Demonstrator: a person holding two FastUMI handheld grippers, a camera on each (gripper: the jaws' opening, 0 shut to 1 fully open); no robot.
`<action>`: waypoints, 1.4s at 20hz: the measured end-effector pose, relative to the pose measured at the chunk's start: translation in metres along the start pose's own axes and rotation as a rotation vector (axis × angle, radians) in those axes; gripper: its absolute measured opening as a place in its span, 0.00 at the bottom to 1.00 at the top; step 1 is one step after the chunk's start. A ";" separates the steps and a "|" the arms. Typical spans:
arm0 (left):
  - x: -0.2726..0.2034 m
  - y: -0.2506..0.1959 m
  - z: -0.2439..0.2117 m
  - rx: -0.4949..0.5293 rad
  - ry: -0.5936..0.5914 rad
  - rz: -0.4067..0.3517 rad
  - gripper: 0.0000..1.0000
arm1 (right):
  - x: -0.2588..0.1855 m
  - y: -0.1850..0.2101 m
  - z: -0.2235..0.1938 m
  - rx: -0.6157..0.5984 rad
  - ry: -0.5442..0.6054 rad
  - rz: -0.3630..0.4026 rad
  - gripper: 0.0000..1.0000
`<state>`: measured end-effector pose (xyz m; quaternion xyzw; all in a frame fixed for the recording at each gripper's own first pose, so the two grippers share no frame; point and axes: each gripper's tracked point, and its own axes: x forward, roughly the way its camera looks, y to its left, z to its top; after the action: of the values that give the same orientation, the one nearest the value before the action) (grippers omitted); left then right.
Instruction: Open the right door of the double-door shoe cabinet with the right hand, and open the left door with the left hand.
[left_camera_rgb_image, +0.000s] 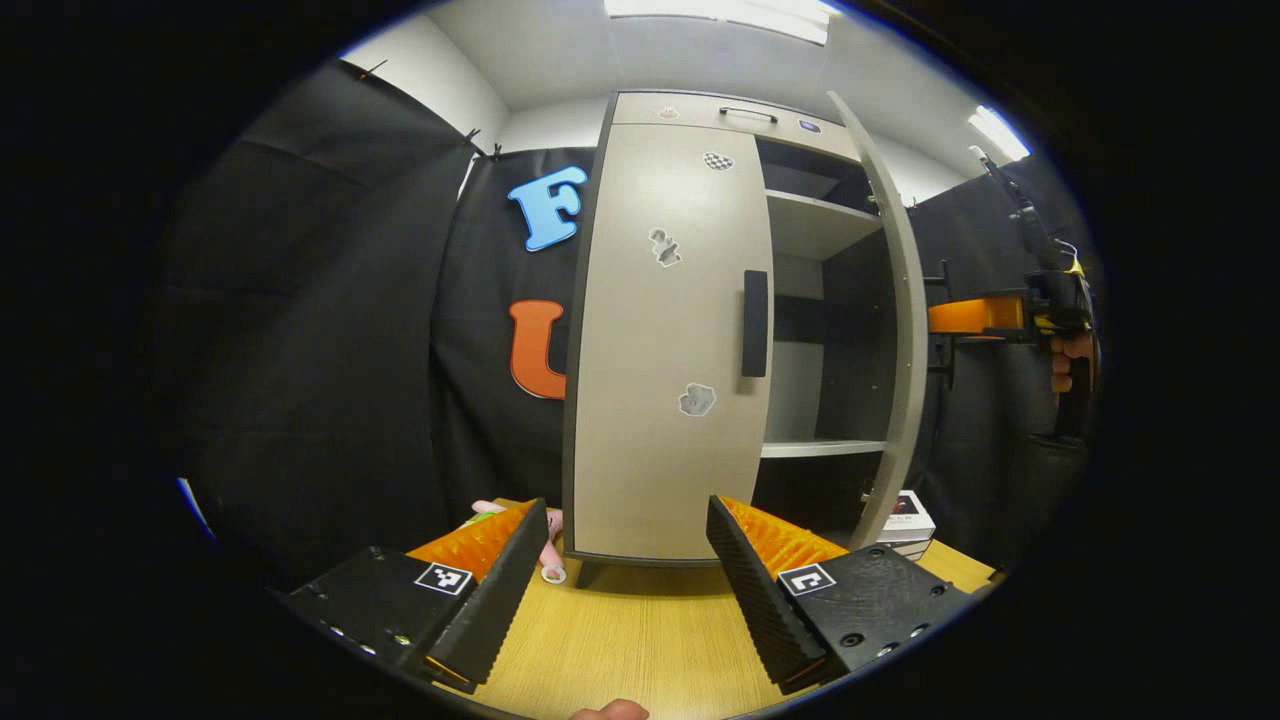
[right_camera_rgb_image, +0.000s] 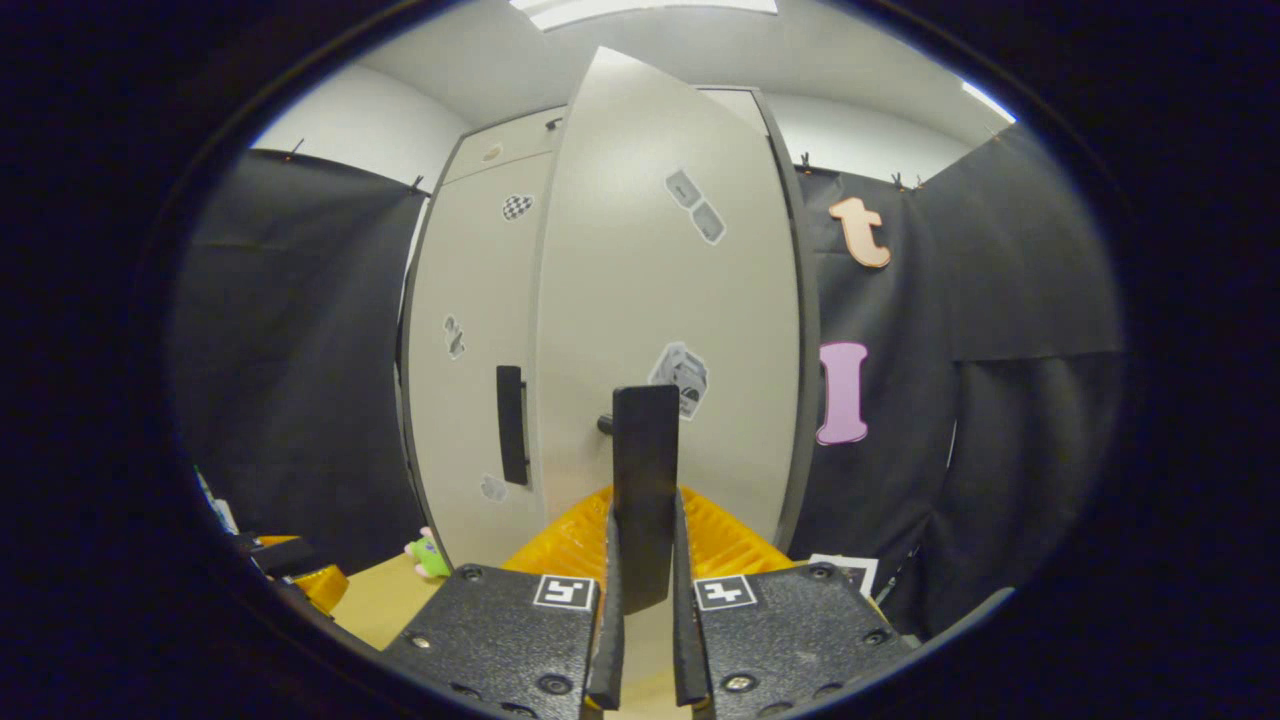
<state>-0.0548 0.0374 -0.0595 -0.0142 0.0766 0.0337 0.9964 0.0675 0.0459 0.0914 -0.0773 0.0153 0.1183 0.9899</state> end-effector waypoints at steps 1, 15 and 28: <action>0.002 -0.003 -0.002 0.000 0.002 -0.006 0.95 | -0.004 -0.005 0.000 0.001 0.002 -0.005 0.23; 0.015 -0.024 -0.007 0.011 0.004 -0.052 0.95 | -0.033 -0.067 -0.010 0.024 0.047 -0.099 0.14; 0.026 -0.016 -0.006 0.009 0.004 -0.031 0.95 | -0.033 -0.131 -0.004 0.050 -0.014 -0.200 0.04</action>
<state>-0.0290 0.0231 -0.0693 -0.0108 0.0783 0.0178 0.9967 0.0661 -0.0880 0.1084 -0.0529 0.0034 0.0190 0.9984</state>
